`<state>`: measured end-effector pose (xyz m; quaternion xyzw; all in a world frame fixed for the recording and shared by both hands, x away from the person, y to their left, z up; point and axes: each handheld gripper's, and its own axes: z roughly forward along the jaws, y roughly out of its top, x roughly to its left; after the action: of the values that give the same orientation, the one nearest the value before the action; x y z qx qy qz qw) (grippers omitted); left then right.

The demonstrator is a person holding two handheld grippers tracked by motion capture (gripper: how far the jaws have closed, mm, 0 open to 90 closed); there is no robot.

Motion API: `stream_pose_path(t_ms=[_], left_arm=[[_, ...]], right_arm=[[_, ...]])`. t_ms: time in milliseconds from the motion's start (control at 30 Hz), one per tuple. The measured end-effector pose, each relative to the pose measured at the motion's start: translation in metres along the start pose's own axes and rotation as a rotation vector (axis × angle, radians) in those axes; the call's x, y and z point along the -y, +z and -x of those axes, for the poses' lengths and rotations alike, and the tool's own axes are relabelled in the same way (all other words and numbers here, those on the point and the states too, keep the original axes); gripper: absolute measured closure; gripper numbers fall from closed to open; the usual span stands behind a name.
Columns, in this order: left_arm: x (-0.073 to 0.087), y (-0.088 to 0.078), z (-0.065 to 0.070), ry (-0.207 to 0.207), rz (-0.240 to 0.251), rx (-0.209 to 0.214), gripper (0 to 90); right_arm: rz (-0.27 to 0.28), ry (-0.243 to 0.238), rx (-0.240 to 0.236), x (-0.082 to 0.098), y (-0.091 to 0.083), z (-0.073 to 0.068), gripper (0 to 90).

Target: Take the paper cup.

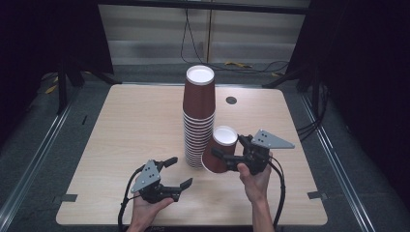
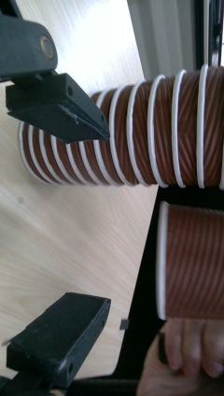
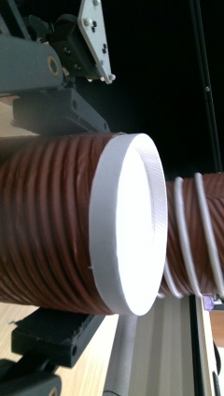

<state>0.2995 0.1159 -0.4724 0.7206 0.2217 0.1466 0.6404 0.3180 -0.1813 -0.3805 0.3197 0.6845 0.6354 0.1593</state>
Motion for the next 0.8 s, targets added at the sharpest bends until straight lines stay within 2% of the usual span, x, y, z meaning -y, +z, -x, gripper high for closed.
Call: stream_pose_path(t_ms=[200,333,367,467,567,800], left_arm=[[0.0,0.002,0.002,0.009,-0.009,0.022,15.9],[0.0,0.004,0.003,0.003,0.009,0.062,15.5],[0.0,0.007,0.004,0.014,0.004,0.064,15.5],[0.001,0.009,0.005,0.008,0.0,0.065,15.5],[0.001,0.011,0.005,0.013,0.001,0.075,15.5],[-0.001,0.011,0.006,0.016,-0.003,0.079,15.6]], right_arm=[[-0.015,0.0,-0.026,0.008,0.008,-0.006,21.7],[-0.018,0.006,-0.045,0.013,0.011,-0.009,21.8],[-0.015,0.007,-0.054,0.015,0.012,-0.009,21.8],[-0.026,-0.002,-0.057,0.017,0.015,-0.01,21.8],[-0.027,0.01,-0.081,0.022,0.02,-0.012,21.8],[-0.024,0.021,-0.099,0.029,0.023,-0.014,21.8]])
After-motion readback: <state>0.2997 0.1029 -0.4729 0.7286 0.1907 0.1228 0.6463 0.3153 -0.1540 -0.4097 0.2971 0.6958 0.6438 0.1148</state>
